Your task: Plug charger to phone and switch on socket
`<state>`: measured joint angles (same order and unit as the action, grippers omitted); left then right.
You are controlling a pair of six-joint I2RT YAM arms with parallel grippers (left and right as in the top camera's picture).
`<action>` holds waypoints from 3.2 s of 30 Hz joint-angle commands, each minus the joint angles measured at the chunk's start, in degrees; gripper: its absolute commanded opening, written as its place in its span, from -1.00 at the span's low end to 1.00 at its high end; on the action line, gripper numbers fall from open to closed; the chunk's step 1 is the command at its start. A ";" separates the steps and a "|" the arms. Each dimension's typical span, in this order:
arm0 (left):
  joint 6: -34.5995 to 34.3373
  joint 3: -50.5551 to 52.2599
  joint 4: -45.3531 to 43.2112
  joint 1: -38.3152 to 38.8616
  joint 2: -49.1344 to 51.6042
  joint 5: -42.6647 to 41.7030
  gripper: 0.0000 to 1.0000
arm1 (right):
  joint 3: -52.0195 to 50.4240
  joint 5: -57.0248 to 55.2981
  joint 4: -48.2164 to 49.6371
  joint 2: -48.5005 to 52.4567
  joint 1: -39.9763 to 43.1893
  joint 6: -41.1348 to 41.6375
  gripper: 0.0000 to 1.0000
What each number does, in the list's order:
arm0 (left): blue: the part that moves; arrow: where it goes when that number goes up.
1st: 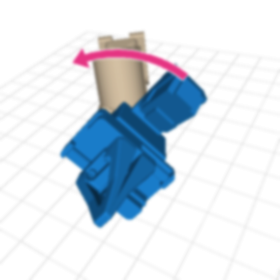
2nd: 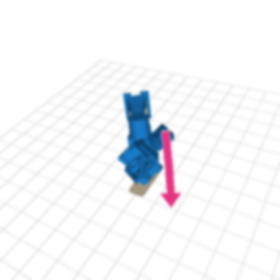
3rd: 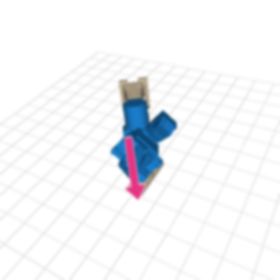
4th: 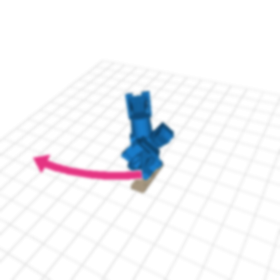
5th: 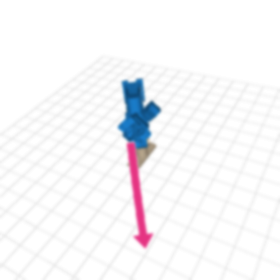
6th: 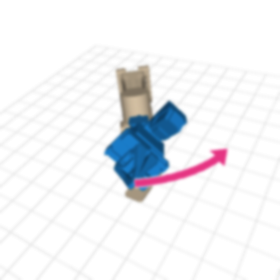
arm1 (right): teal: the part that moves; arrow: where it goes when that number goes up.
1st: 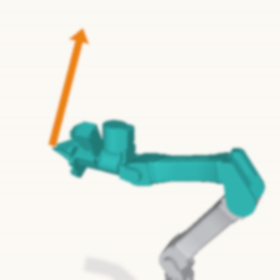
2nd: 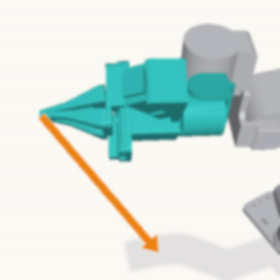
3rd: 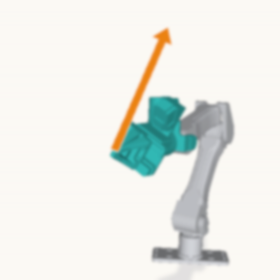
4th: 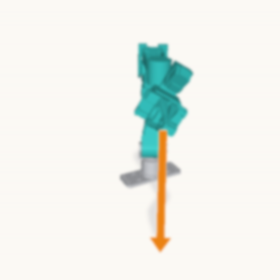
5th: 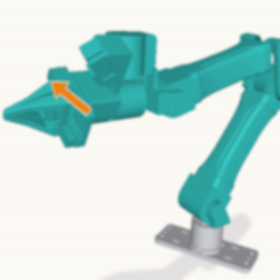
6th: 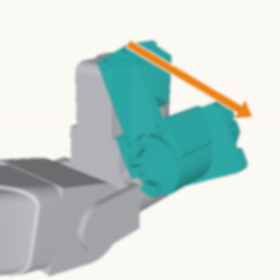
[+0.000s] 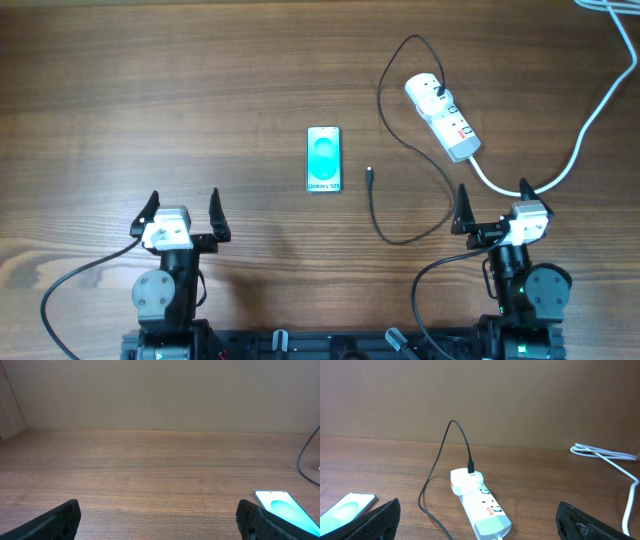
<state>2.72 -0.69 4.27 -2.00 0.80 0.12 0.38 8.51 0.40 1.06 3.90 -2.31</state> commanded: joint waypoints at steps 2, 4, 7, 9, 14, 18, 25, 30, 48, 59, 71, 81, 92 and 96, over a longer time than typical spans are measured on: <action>-0.13 0.35 0.02 0.00 -0.42 -0.68 1.00 | -0.09 -0.81 0.13 0.35 -0.20 -0.68 1.00; -0.13 0.35 0.02 0.00 -0.42 -0.68 1.00 | -0.09 -0.81 0.13 0.35 -0.20 -0.68 0.99; -0.13 0.35 0.02 0.00 -0.42 -0.68 1.00 | -0.09 -0.81 0.13 0.35 -0.20 -0.70 0.99; -0.13 0.35 0.00 0.00 -0.42 -0.68 1.00 | -0.09 -0.81 0.13 0.35 -0.20 -0.68 0.99; -0.13 0.35 0.02 0.00 -0.42 -0.68 1.00 | -0.09 -0.81 0.13 0.35 -0.20 -0.70 0.99; -0.13 0.35 0.02 0.00 -0.42 -0.68 1.00 | -0.09 -0.81 0.13 0.35 -0.20 -0.70 0.99; -0.13 0.35 0.02 0.00 -0.42 -0.68 1.00 | -0.09 -0.81 0.13 0.35 -0.20 -0.70 0.99; -0.13 0.35 0.02 0.00 -0.42 -0.68 1.00 | -0.09 -0.81 0.13 0.35 -0.20 -0.68 0.99; -0.17 0.35 -0.70 0.00 -0.42 -7.65 1.00 | -0.09 -0.81 0.13 0.35 -0.20 -0.68 0.99; -0.17 0.35 -13.14 0.00 -0.42 -35.63 1.00 | -0.09 -0.81 0.13 0.35 -0.20 -0.68 0.99; -24.15 -4.85 -30.25 -0.04 -0.42 -31.69 1.00 | -0.09 -0.81 0.13 0.35 -0.20 -0.68 0.99; -27.19 -16.24 -30.14 -0.04 9.55 -25.88 1.00 | -0.09 -0.81 0.13 0.35 -0.20 -0.70 0.99; -9.49 -82.16 48.72 0.02 67.17 -32.87 1.00 | -0.09 -0.81 0.13 0.35 -0.20 -0.70 0.99; -18.08 -91.01 51.06 0.00 78.12 -52.89 1.00 | -0.09 -0.81 0.13 0.35 -0.20 -0.70 0.99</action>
<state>-10.35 -88.36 57.17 -2.00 74.50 -38.00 0.36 8.49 0.34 1.65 3.90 -2.33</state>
